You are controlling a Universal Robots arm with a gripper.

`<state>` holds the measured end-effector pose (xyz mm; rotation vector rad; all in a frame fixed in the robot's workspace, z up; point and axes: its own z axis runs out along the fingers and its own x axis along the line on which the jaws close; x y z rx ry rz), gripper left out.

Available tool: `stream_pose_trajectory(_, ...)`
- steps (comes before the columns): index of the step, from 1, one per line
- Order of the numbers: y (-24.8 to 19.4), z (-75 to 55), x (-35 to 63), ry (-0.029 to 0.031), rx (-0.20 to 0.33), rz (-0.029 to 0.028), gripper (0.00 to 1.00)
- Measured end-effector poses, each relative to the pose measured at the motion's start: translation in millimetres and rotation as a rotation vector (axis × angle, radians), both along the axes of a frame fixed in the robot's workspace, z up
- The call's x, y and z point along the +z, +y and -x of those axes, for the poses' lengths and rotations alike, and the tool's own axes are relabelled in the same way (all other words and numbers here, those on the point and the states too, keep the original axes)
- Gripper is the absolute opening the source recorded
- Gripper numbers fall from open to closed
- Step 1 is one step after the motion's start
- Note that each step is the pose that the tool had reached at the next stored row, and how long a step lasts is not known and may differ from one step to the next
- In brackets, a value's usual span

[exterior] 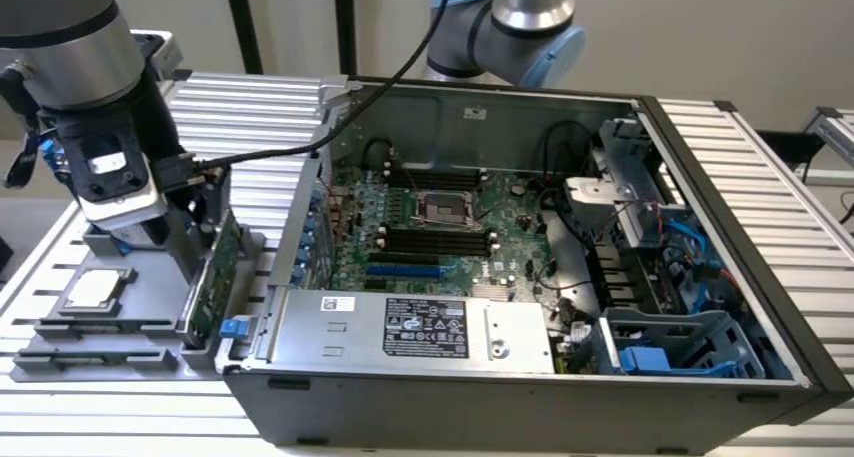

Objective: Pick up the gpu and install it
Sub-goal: 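Pick up the gpu and move the gpu toward the slot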

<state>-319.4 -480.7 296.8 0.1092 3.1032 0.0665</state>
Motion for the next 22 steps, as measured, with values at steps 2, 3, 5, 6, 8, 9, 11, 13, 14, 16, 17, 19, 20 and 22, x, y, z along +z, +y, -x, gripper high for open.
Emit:
stream_pose_trajectory(2,-2.3,-0.7,-3.7,-0.0001,0.000,-0.0001,0.54)
stream_pose_trajectory(3,-3.2,-1.1,-5.5,-0.0001,0.000,0.0000,0.54)
stream_pose_trajectory(5,-4.6,-1.8,-9.1,-0.0001,0.000,-0.0001,0.54)
stream_pose_trajectory(6,-5.1,-2.1,-10.9,0.0000,0.000,0.0000,0.54)
stream_pose_trajectory(8,-5.4,-2.6,-14.4,0.0000,0.000,0.0000,0.54)
stream_pose_trajectory(9,-5.4,-2.7,-16.4,-0.0001,0.000,0.0000,0.54)
stream_pose_trajectory(11,-5.4,-2.8,-20.1,-0.0001,0.000,0.0000,0.54)
stream_pose_trajectory(13,-5.4,-2.8,-23.6,0.0000,0.000,0.0001,0.54)
stream_pose_trajectory(14,-5.4,-2.8,-25.4,0.0000,0.000,0.0000,0.54)
stream_pose_trajectory(16,-5.4,-2.9,-29.1,-0.0001,0.000,0.0000,0.54)
stream_pose_trajectory(17,-5.4,-2.8,-30.9,-0.0001,0.000,0.0000,0.54)
stream_pose_trajectory(19,-5.4,-2.8,-34.6,0.0000,0.000,0.0000,0.54)
stream_pose_trajectory(20,-5.4,-2.8,-36.4,-0.0001,0.000,0.0000,0.54)
stream_pose_trajectory(22,-5.4,-2.8,-40.0,-0.0003,0.000,0.0000,0.54)
